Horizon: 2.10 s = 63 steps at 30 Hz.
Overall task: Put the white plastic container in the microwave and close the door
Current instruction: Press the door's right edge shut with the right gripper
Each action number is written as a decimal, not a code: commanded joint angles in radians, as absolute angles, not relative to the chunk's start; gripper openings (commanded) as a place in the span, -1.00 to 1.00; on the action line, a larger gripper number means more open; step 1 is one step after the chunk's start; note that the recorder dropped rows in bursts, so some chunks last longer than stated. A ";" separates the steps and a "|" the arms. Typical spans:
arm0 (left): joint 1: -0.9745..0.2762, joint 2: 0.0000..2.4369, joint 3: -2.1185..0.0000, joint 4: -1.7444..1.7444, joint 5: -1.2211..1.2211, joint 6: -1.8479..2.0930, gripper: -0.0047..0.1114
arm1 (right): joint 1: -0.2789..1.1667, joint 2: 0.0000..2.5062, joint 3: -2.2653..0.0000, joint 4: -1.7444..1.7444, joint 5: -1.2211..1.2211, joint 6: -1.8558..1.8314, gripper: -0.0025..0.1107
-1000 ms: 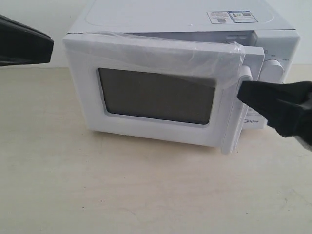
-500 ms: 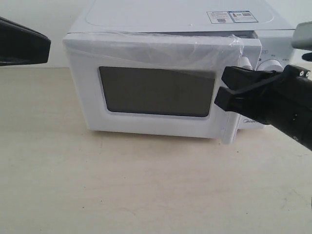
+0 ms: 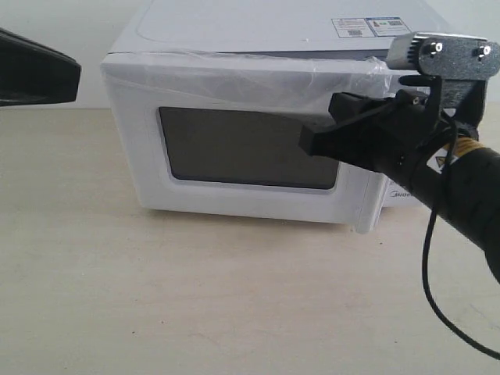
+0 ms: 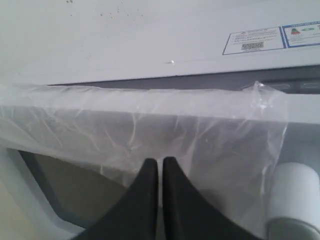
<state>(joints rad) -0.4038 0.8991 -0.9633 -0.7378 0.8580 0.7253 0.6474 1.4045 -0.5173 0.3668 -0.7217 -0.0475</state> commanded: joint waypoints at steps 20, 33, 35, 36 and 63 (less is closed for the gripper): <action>-0.406 0.893 -0.970 -0.742 0.868 0.718 -0.84 | 0.649 1.546 -0.652 0.606 -0.796 -0.197 -0.96; -0.406 0.893 -0.970 -0.742 0.868 0.718 -0.84 | 0.624 1.546 -0.652 0.619 -0.828 -0.192 -0.96; -0.406 0.893 -0.970 -0.743 0.868 0.718 -0.84 | 0.606 1.546 -0.652 0.620 -0.826 -0.187 -0.96; -0.406 0.893 -0.970 -0.743 0.868 0.718 -0.84 | 0.598 1.546 -0.652 0.619 -0.822 -0.180 -0.96; -0.406 0.893 -0.970 -0.725 0.866 0.710 -0.84 | 0.693 1.434 -0.624 0.600 -0.745 -0.249 -0.96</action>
